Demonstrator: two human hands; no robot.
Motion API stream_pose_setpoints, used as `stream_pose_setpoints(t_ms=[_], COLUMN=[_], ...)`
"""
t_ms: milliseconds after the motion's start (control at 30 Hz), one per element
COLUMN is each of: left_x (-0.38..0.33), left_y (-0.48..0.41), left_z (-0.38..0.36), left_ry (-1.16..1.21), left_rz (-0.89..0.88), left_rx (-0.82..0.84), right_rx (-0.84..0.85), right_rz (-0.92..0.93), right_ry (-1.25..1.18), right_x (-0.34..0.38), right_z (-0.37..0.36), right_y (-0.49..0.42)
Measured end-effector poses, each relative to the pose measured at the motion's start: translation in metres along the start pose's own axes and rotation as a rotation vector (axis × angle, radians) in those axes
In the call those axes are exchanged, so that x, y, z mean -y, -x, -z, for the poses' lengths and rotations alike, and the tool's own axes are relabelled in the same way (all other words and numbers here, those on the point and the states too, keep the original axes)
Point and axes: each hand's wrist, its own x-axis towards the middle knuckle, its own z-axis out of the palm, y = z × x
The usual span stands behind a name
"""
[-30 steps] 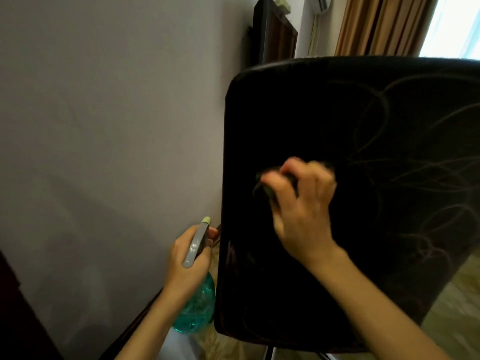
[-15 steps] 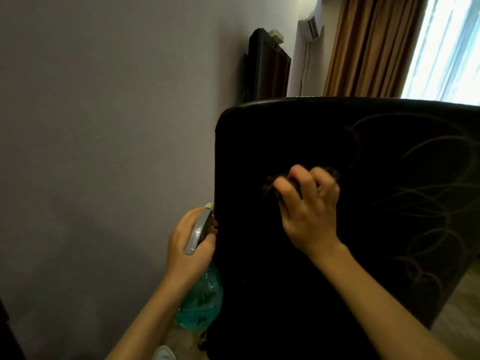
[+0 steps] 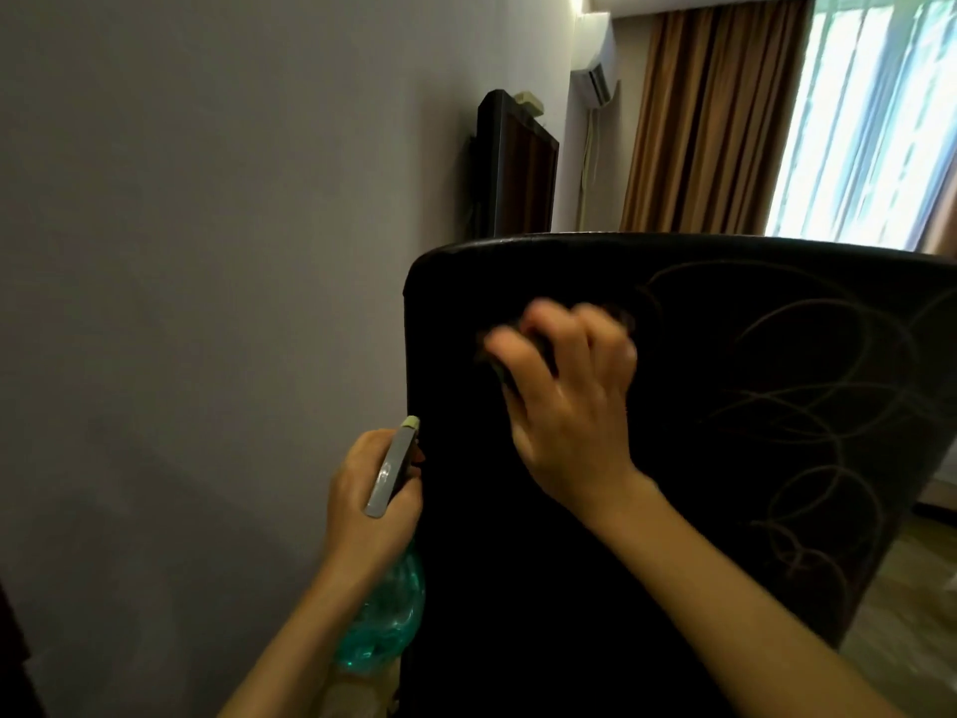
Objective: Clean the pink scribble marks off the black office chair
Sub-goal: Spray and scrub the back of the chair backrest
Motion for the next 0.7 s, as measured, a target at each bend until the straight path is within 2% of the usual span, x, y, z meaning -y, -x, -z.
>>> stream_pose_setpoints(t_ms=[100, 200, 267, 367, 700], left_x=[-0.018, -0.030, -0.035, -0.035, -0.033], left_y=[-0.002, -0.009, -0.014, -0.021, -0.030], left_z=[-0.013, -0.026, -0.034, -0.042, -0.036], left_ry=[0.003, -0.008, -0.001, 0.001, -0.028], left_rz=[-0.009, 0.015, 0.038, 0.059, 0.066], left_rx=[0.050, 0.060, 0.055, 0.036, 0.079], right_rx=[-0.080, 0.036, 0.136, 0.175, 0.074], right_rz=[0.071, 0.171, 0.167, 0.103, -0.256], right_ry=[0.016, 0.135, 0.193, 0.156, 0.124], right_x=[0.010, 0.009, 0.000, -0.020, -0.105], right_z=[-0.008, -0.027, -0.032, -0.020, 0.055], right_y=[-0.073, -0.101, -0.100, -0.094, -0.056])
